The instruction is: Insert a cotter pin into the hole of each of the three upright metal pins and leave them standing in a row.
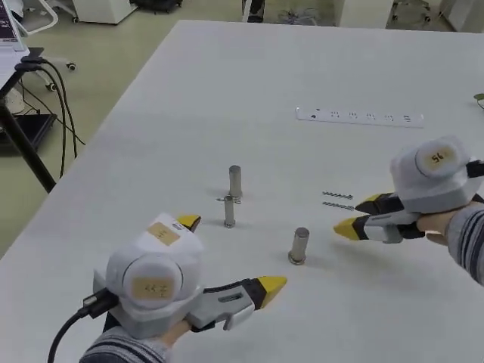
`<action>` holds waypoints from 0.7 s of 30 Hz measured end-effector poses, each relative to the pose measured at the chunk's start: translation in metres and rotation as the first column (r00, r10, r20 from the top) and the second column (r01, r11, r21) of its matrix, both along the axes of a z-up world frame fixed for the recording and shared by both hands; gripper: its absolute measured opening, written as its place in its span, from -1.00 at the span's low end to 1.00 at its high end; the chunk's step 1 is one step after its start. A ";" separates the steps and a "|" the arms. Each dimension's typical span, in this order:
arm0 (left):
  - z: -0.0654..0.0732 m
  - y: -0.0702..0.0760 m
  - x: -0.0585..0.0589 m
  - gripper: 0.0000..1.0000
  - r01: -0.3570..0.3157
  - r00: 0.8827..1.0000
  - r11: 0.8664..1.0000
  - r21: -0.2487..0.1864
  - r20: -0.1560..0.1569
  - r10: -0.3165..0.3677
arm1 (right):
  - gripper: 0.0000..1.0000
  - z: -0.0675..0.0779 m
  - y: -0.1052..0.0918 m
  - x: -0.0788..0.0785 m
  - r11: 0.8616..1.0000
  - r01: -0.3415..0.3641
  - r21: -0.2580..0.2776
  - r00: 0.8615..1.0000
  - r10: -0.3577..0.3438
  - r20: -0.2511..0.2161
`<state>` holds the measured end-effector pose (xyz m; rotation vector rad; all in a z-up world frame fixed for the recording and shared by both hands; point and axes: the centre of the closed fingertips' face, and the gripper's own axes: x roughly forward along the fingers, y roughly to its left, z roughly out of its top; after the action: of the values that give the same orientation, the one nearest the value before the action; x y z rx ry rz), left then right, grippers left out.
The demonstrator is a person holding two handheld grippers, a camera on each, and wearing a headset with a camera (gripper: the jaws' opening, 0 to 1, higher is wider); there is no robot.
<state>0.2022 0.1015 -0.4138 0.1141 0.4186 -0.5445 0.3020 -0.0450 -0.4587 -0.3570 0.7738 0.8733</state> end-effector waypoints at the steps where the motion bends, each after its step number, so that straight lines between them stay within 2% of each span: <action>1: -0.001 0.000 0.000 0.71 0.001 1.000 1.000 0.002 -0.002 -0.001 | -0.36 0.001 0.000 0.002 1.000 -0.006 -0.003 1.000 0.006 0.004; 3: -0.001 0.000 0.000 0.71 0.002 1.000 1.000 0.002 -0.003 -0.002 | -0.39 0.001 0.000 0.008 1.000 -0.013 -0.016 1.000 0.014 0.015; 12: -0.003 -0.002 -0.001 0.68 0.012 1.000 1.000 0.004 -0.013 -0.012 | -0.43 -0.013 -0.002 0.024 0.998 -0.035 -0.060 0.999 0.034 -0.007; 16: -0.004 0.000 -0.001 0.67 0.006 1.000 1.000 0.002 -0.017 -0.006 | -0.45 -0.019 -0.002 0.029 0.999 -0.019 -0.050 0.999 0.017 -0.040; 21: -0.004 0.002 0.000 0.66 -0.002 1.000 1.000 -0.004 -0.018 0.002 | -0.53 -0.028 -0.004 0.034 0.997 -0.018 -0.074 0.998 0.013 -0.067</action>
<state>0.2023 0.1032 -0.4179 0.1051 0.4352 -0.5446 0.3359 -0.0494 -0.4866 -0.4019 0.8681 0.8763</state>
